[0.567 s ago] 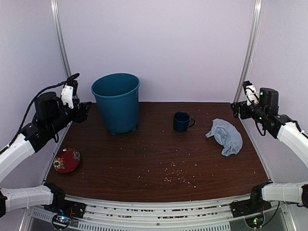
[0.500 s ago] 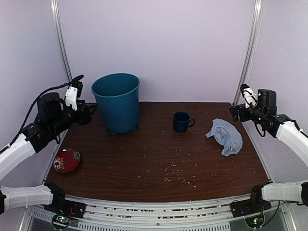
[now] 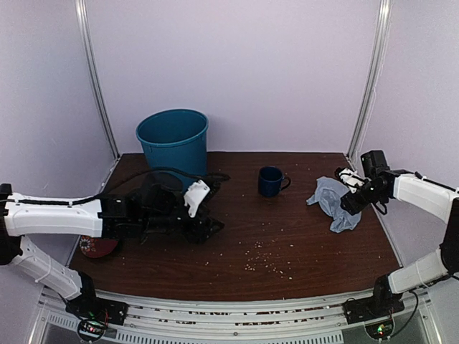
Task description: Put the trash bags into the trash bin
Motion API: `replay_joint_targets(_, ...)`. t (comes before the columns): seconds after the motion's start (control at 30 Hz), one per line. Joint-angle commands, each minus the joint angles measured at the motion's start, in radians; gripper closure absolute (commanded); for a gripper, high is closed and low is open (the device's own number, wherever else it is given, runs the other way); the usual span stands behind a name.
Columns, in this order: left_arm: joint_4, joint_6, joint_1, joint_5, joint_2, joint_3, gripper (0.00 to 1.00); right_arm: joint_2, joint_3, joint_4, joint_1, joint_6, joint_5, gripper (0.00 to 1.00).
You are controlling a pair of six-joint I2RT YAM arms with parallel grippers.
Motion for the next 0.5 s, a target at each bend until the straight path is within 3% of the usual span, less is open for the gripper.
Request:
replay_joint_targets(0.0, 0.138, -0.068, -0.036, 0.035, 0.162, 0.072, 0.4, 0.066, -0.029, -0.055, 0.012, -0.052, 0.018, 0.43)
replay_joint_targets(0.2, 0.255, -0.101, -0.057, 0.136, 0.333, 0.119, 0.42, 0.173, -0.024, -0.025, 0.04, -0.005, 0.051, 0.36)
replay_joint_targets(0.47, 0.331, -0.165, -0.058, 0.183, 0.395, 0.116, 0.42, 0.219, -0.015, 0.001, 0.076, 0.051, 0.05, 0.33)
